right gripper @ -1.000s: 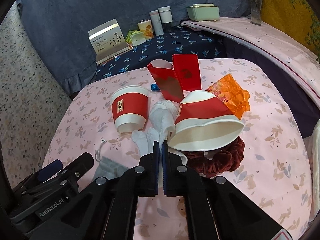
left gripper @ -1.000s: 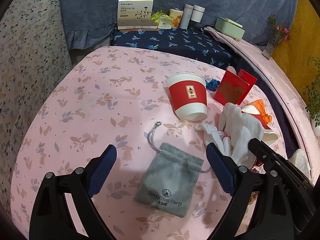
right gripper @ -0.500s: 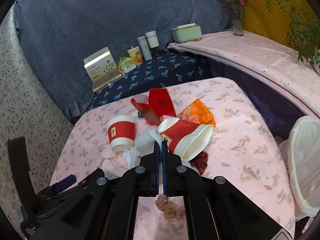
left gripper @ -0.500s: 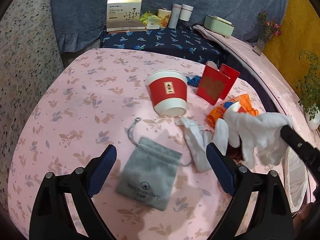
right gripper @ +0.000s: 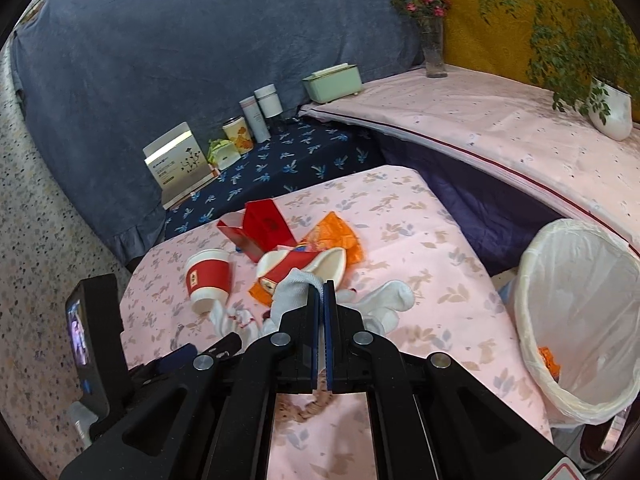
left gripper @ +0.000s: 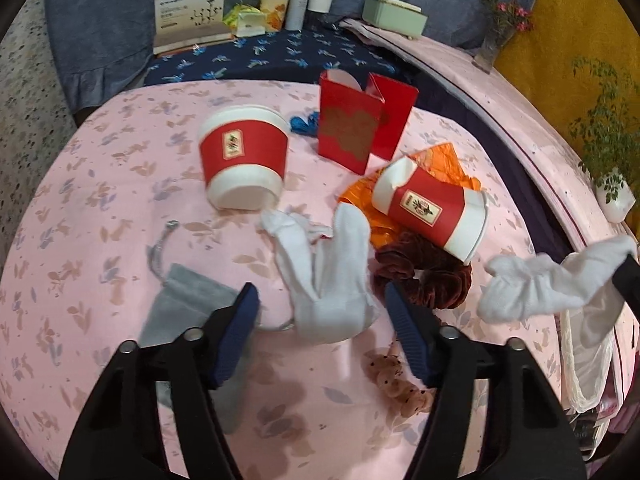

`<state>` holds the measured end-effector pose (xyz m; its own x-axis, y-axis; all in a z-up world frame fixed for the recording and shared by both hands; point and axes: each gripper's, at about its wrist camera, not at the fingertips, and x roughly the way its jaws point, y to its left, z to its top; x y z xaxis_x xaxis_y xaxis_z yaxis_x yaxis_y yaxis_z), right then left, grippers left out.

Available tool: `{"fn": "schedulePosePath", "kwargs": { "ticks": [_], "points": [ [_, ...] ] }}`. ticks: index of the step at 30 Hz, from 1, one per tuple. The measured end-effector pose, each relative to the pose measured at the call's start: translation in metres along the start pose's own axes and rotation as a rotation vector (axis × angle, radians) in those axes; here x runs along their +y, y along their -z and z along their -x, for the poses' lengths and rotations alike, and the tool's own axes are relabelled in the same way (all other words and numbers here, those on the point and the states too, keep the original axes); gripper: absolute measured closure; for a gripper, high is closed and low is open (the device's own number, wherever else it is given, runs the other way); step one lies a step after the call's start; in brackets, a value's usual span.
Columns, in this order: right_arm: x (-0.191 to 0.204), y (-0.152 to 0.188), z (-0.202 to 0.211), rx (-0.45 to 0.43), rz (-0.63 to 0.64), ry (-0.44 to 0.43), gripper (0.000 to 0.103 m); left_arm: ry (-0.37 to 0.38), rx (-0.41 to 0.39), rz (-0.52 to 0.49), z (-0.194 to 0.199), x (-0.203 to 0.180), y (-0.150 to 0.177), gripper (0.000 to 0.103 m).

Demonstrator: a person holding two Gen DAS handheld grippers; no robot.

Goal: Collect trash
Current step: 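Grasp the other white glove with the left gripper while the right gripper holds its glove, then carry both gloves over the white bin and open both grippers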

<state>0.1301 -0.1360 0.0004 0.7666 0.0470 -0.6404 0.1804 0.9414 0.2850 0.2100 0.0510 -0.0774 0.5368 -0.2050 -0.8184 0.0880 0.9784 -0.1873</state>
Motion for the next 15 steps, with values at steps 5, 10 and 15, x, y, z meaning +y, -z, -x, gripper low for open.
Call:
{"fn": "schedulePosePath", "kwargs": {
  "ticks": [5,10,15],
  "points": [
    [-0.021,0.002,0.004,0.0,-0.026,0.025,0.1,0.016,0.027,-0.024,-0.009,-0.01,0.003,0.083],
    [-0.035,0.0,0.011,-0.018,-0.041,0.043,0.1,0.022,-0.002,-0.059,0.005,-0.022,0.005,0.093],
    [-0.045,0.001,0.023,-0.034,-0.051,0.048,0.1,0.052,-0.044,-0.08,0.029,-0.039,0.003,0.093]
  ]
}}
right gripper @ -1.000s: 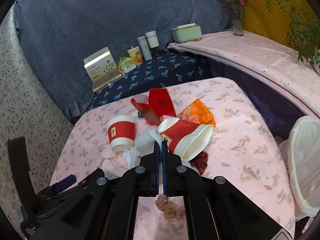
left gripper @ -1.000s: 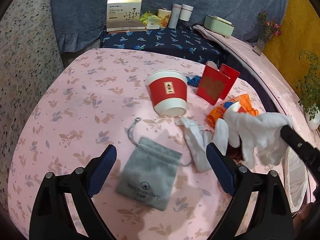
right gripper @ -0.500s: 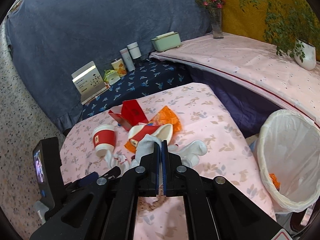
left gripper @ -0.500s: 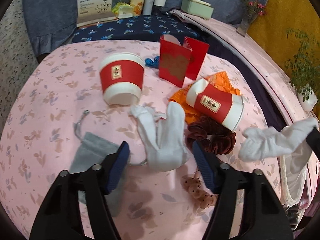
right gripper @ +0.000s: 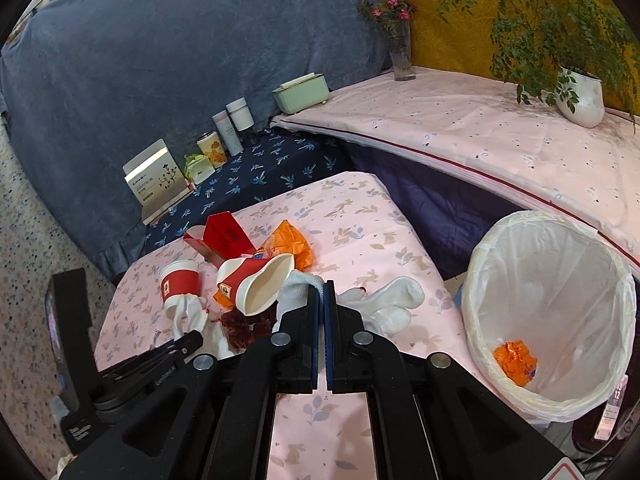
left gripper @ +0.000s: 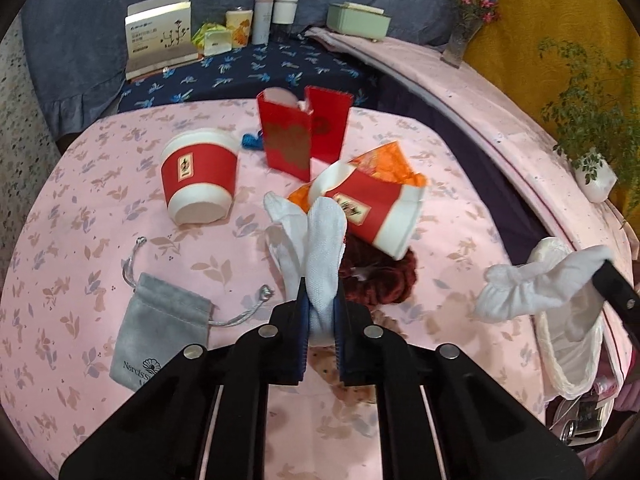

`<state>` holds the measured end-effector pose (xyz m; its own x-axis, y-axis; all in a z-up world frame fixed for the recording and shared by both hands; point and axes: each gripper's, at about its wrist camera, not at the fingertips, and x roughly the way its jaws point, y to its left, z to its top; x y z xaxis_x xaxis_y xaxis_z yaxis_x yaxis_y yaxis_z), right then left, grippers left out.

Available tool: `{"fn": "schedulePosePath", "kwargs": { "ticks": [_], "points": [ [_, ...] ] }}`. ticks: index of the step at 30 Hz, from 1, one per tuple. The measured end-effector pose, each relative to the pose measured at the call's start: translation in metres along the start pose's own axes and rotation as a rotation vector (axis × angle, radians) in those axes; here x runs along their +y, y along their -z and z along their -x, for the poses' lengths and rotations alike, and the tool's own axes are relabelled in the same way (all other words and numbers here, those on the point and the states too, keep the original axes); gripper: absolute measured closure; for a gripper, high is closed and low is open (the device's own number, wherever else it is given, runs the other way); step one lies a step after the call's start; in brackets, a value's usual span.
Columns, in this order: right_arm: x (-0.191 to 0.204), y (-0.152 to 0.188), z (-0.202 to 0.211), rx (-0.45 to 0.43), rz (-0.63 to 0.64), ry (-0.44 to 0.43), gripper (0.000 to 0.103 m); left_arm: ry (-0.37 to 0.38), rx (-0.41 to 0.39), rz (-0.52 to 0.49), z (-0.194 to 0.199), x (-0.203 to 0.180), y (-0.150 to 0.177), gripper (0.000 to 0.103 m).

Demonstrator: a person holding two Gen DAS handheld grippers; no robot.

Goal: Collect trash
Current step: 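Carry both gloves over the white bin and open both grippers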

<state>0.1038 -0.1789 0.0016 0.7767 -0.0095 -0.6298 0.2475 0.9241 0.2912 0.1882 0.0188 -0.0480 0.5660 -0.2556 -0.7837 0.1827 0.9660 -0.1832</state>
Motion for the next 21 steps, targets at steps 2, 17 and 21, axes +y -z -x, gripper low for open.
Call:
{"fn": "schedulePosePath", "kwargs": {
  "ticks": [2,17,21],
  "points": [
    [-0.003,0.0,0.005,-0.007,-0.004,0.002,0.1,0.014,-0.012,-0.015,0.008,-0.011,-0.002,0.093],
    [-0.059,-0.003,0.052,-0.081,-0.068,0.057,0.1,0.126,-0.064,-0.164,0.045,-0.111,0.007,0.093],
    [-0.085,-0.003,0.063,-0.099,-0.103,0.092,0.1,0.158,-0.067,-0.218,0.047,-0.144,0.011,0.093]
  ]
}}
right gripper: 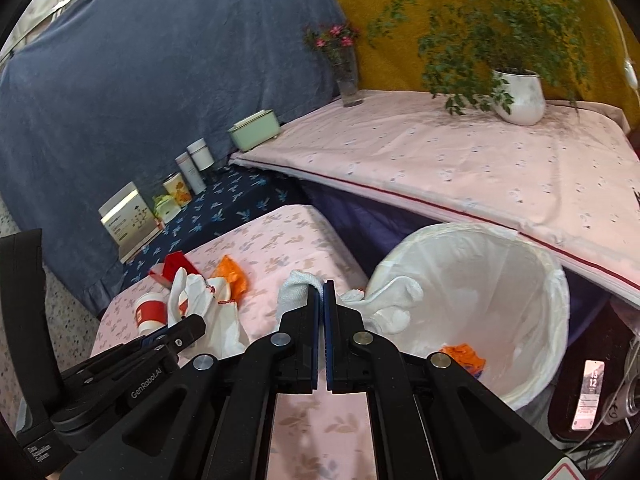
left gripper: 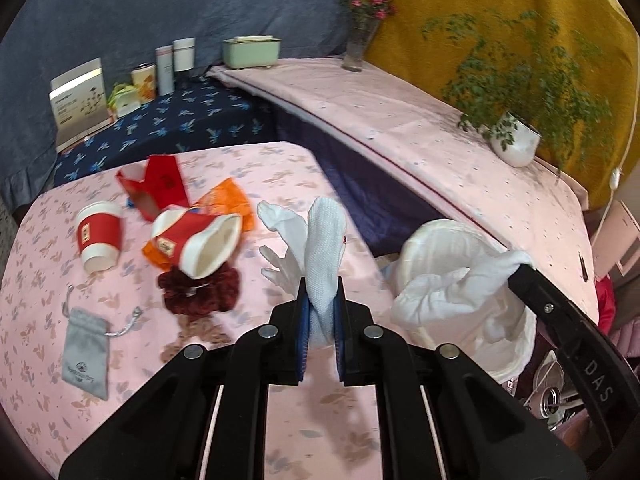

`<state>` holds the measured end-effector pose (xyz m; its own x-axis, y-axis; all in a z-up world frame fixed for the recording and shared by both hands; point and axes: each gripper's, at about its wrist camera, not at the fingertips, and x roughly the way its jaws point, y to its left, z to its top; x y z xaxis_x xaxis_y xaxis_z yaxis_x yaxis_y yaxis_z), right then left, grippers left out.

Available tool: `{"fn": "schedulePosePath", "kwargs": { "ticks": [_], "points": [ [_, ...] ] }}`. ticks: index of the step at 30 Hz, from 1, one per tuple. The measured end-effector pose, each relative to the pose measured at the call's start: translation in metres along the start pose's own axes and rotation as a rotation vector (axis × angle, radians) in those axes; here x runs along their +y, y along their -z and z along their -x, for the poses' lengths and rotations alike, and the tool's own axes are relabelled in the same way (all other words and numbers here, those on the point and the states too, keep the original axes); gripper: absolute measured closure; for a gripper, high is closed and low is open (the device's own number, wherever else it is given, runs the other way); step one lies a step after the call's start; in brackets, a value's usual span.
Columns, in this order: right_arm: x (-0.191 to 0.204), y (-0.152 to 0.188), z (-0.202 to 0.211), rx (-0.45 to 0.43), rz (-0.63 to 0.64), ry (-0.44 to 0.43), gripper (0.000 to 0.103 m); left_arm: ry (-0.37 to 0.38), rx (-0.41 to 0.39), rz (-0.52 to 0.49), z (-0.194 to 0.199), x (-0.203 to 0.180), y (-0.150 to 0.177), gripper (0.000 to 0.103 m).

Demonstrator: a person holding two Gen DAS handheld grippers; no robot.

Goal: Collect trash
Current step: 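Carry both gloves over the white bin and open both grippers, then move both grippers back from the bin toward the table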

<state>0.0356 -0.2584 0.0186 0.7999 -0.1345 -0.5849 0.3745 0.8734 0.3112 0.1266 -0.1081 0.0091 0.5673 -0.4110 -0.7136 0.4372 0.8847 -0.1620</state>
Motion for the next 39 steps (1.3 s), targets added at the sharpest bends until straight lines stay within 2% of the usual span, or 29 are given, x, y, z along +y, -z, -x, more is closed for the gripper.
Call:
{"fn": "schedulePosePath", "kwargs": {
  "ticks": [10,17,19,20,21,22,24,26,27,32,39],
  "points": [
    [-0.061,-0.006,0.012,-0.025,-0.074,0.094,0.1,0.103,0.028,-0.105,-0.019,-0.07,-0.004,0.093],
    [-0.093,-0.008,0.009,-0.016,-0.12,0.141,0.1,0.168,0.063,-0.138,-0.037,-0.101,-0.007,0.092],
    [-0.098,-0.008,0.007,-0.011,-0.125,0.151,0.099,0.18,0.075,-0.138,-0.041,-0.105,-0.007,0.087],
    [-0.1,-0.008,0.006,-0.01,-0.128,0.156,0.096,0.182,0.087,-0.134,-0.043,-0.107,-0.007,0.08],
    [-0.101,-0.008,0.006,-0.011,-0.133,0.163,0.094,0.189,0.096,-0.129,-0.045,-0.107,-0.008,0.059],
    [-0.102,-0.008,0.006,-0.013,-0.135,0.168,0.091,0.184,0.089,-0.122,-0.045,-0.107,-0.008,0.044],
    [-0.103,-0.008,0.006,-0.014,-0.138,0.17,0.086,0.179,0.06,-0.122,-0.042,-0.108,-0.008,0.042],
    [-0.103,-0.009,0.005,-0.02,-0.14,0.176,0.073,0.17,0.058,-0.137,-0.042,-0.109,-0.009,0.042],
    [-0.103,-0.01,0.006,-0.024,-0.142,0.178,0.071,0.162,0.058,-0.139,-0.043,-0.109,-0.01,0.042],
    [-0.098,-0.01,0.006,-0.026,-0.133,0.175,0.064,0.149,0.065,-0.117,-0.044,-0.1,-0.009,0.042],
    [-0.08,-0.006,0.006,-0.023,-0.105,0.164,0.059,0.121,0.057,-0.082,-0.037,-0.079,-0.006,0.042]
  ]
}}
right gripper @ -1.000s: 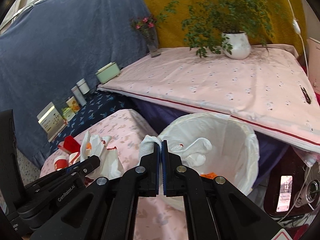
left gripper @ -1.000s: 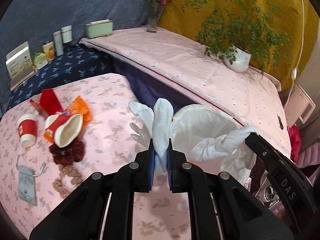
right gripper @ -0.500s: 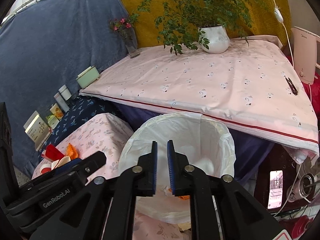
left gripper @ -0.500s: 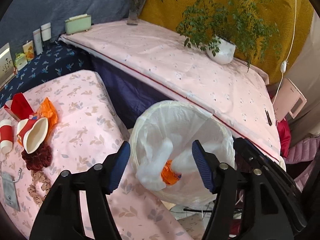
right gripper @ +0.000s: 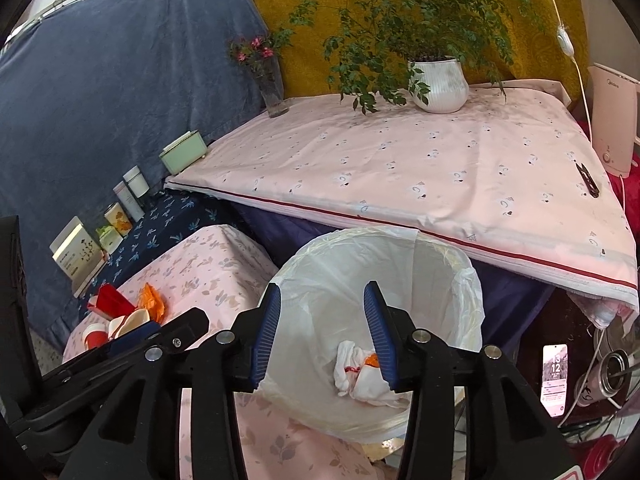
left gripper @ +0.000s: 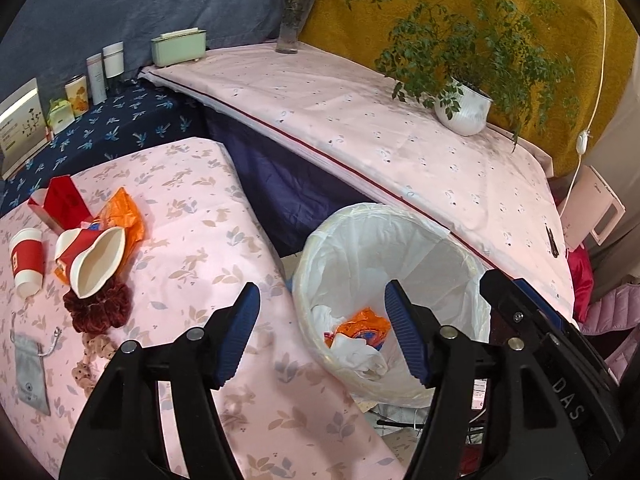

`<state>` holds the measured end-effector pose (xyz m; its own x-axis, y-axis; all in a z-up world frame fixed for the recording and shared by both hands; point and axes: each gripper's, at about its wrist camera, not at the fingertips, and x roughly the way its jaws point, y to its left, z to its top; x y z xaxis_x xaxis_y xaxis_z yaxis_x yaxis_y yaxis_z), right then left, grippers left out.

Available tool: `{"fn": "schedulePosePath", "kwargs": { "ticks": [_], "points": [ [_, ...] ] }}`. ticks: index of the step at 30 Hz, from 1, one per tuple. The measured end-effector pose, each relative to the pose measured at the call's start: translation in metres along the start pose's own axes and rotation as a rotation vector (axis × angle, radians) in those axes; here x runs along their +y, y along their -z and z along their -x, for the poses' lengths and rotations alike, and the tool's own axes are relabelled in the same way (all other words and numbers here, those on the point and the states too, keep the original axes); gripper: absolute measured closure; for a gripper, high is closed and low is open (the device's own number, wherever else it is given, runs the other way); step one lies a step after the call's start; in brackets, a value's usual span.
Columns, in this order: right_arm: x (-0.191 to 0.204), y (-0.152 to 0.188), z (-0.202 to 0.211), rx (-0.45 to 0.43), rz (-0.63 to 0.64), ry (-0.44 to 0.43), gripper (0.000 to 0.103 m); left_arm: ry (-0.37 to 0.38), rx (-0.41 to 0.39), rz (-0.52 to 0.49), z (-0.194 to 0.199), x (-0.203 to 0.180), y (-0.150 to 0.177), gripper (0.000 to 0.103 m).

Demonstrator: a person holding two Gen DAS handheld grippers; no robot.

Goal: Collect trash
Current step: 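Move both grippers back from the bin toward the table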

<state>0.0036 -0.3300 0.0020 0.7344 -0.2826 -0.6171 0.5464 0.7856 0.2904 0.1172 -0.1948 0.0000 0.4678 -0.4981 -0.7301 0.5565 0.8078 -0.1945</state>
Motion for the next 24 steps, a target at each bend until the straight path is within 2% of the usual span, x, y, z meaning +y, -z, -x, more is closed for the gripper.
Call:
{"fn": "schedulePosePath", "kwargs": {
  "ticks": [11,15,24],
  "points": [
    [0.039,0.011,0.009,0.004,0.061,-0.035,0.051,-0.064,-0.02,0.09,0.024,0.049,0.012,0.041],
    [0.056,0.018,0.012,0.014,0.096,-0.053,0.05,-0.1,-0.029,0.128,0.034,0.071,0.02,0.035],
    [0.099,0.037,0.013,0.048,0.166,-0.094,0.048,-0.175,-0.034,0.231,0.054,0.13,0.041,0.032]
  ]
}}
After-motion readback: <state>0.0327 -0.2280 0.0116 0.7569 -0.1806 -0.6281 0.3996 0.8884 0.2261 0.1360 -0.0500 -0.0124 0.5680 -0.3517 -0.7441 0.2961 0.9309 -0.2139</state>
